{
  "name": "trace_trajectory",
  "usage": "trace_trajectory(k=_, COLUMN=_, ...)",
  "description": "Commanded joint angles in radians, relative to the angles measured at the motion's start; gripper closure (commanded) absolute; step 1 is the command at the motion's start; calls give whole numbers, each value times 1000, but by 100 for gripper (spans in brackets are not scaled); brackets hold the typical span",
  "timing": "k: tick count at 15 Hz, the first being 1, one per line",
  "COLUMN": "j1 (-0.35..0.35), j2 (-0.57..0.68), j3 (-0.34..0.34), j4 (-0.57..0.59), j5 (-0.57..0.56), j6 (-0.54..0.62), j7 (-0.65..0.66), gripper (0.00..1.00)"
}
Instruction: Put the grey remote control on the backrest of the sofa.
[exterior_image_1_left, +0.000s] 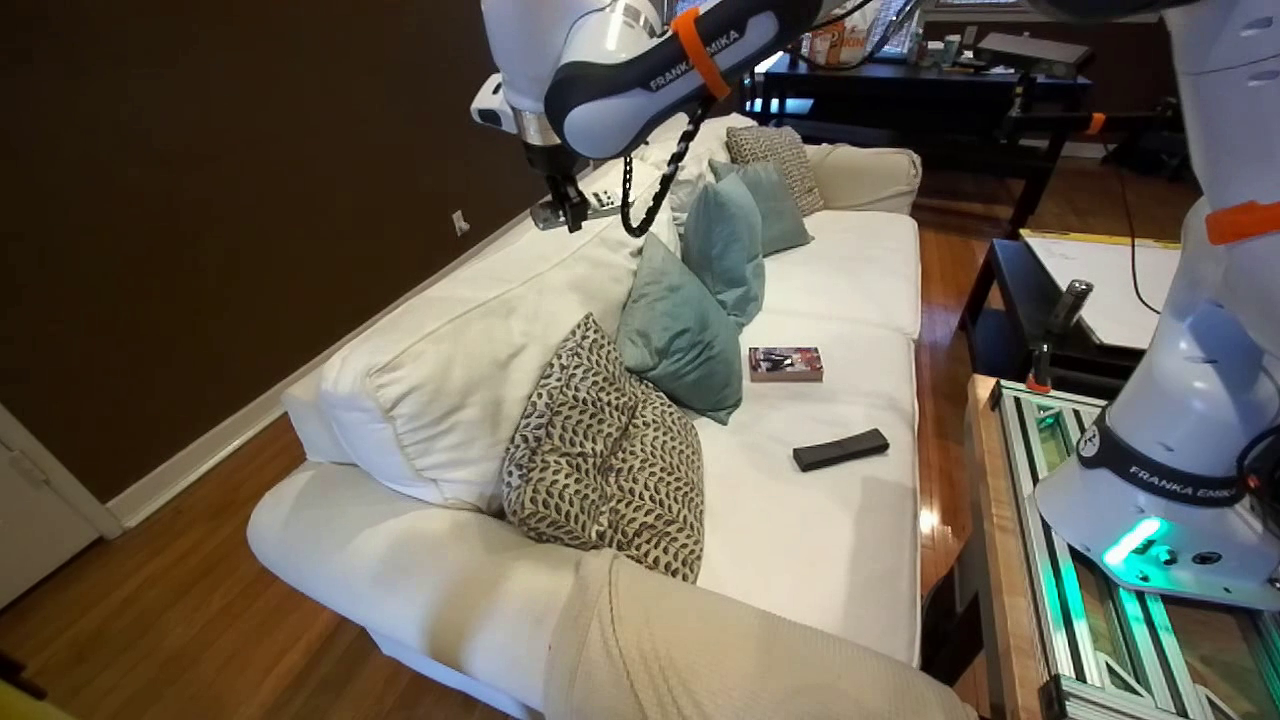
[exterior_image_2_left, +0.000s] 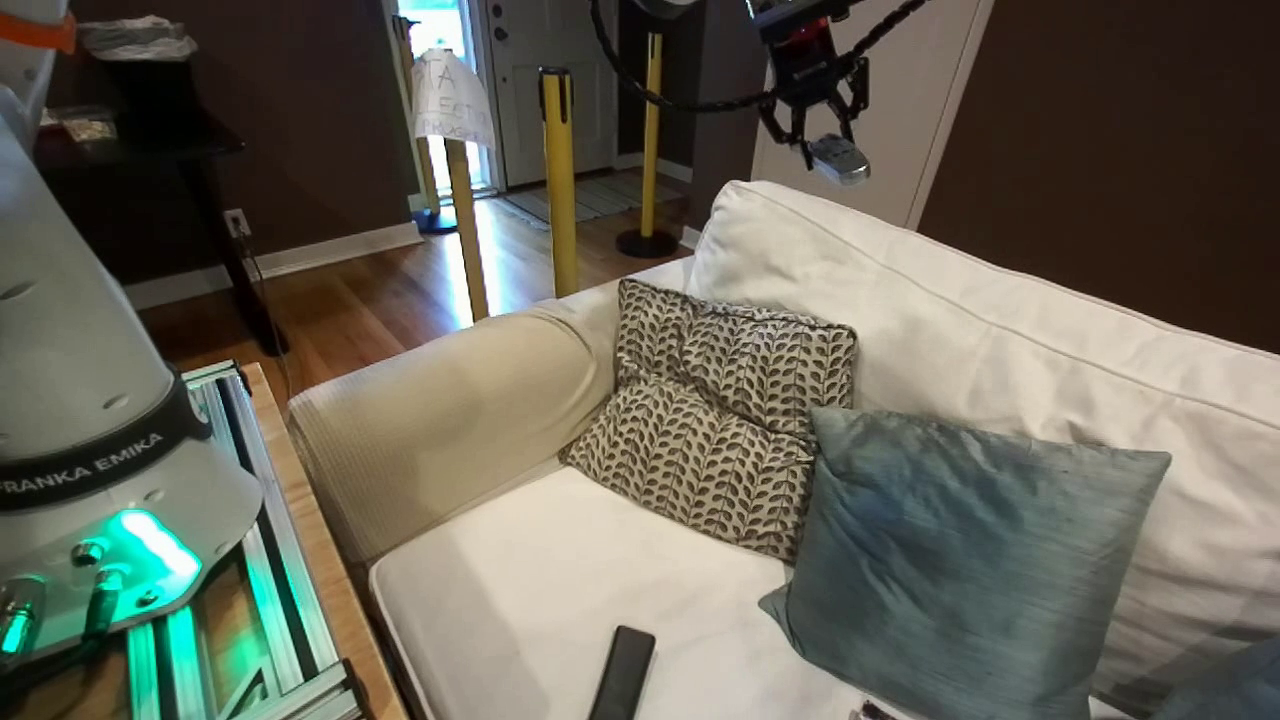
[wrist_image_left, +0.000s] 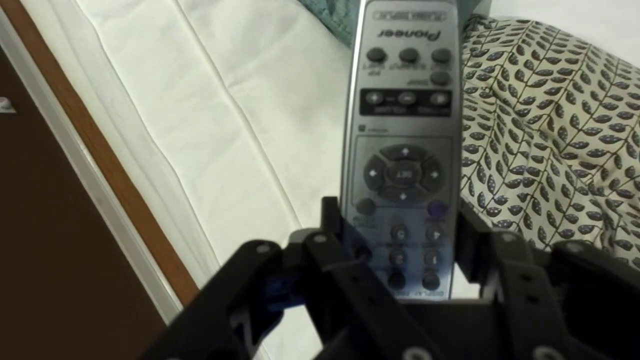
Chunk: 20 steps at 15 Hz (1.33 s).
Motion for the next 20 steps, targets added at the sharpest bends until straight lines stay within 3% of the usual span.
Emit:
trace_trajectory(k=1, j1=-9, j2=106, j3=-6, j4=141, j5=-4, j6=8, j7=-83, gripper=71)
trace_trajectory(k=5, j1=-14, j2=203, j3=-13, j4=277, j5=20, j6=-30, j7=-146, gripper=71)
trace_trajectory(k=6, j1=-4, j2=130, j3=-18, j4=173, j5=13, j6=-1, j7=-106, gripper=46)
trace_trajectory(k=12, j1=-6, j2=186, j3=-25, j4=243, j5=17, j6=-1, j7=-127, gripper=46)
trace_trajectory(k=13, j1=-6, j2=187, j3=-25, j4=246, j5=17, j6=-2, j7=-128, gripper=71)
trace_trajectory(k=20, j1=-68, j2=296, j3=36, j4=340, j5=111, j6=166, j7=-367, gripper=71)
